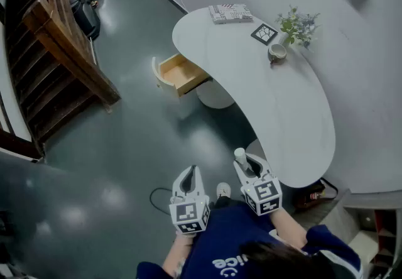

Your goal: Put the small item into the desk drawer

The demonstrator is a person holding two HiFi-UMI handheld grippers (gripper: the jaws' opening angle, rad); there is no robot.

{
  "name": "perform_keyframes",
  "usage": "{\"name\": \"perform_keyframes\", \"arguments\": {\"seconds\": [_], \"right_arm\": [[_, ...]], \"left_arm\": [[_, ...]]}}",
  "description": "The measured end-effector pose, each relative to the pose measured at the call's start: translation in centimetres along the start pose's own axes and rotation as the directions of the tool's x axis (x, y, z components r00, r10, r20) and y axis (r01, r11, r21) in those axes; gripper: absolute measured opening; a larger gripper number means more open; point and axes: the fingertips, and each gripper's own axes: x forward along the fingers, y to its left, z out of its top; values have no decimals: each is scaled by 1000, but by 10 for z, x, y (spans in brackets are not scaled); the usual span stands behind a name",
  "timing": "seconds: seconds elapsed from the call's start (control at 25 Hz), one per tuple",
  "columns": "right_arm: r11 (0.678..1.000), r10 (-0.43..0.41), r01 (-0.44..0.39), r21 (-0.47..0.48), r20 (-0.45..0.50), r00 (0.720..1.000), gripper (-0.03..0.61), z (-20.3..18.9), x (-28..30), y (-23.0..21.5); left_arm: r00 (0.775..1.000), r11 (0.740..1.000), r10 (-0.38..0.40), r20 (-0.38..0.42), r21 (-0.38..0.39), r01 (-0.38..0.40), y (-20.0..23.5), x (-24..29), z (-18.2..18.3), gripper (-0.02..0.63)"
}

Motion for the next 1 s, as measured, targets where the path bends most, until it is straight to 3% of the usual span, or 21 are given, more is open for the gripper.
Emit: {"name": "perform_keyframes", "arguments": {"seconds": [0.56, 1.0], "right_arm": [[998, 68, -68, -12, 21, 997, 137, -5, 5, -21], [998, 60, -60, 7, 27, 998, 137, 7, 21, -35]], "left_arm": [[997, 997, 71, -8, -20, -71, -19, 8, -16, 5], [998, 998, 59, -14, -31, -59, -10, 37, -15, 5]]}}
